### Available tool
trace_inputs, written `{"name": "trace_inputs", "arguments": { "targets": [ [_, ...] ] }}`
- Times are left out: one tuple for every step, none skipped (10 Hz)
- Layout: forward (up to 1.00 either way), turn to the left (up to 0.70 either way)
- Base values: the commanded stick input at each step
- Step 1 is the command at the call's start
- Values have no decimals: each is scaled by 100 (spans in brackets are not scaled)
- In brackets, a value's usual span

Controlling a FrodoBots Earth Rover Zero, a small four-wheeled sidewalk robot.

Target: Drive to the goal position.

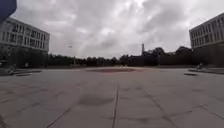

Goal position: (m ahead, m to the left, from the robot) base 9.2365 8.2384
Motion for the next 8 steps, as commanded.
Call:
{"name": "trace_inputs", "arguments": {
  "targets": [
    [70,3],
    [70,3],
    [70,3],
    [70,3],
    [70,3],
    [70,3],
    [70,3],
    [70,3]
  ]
}}
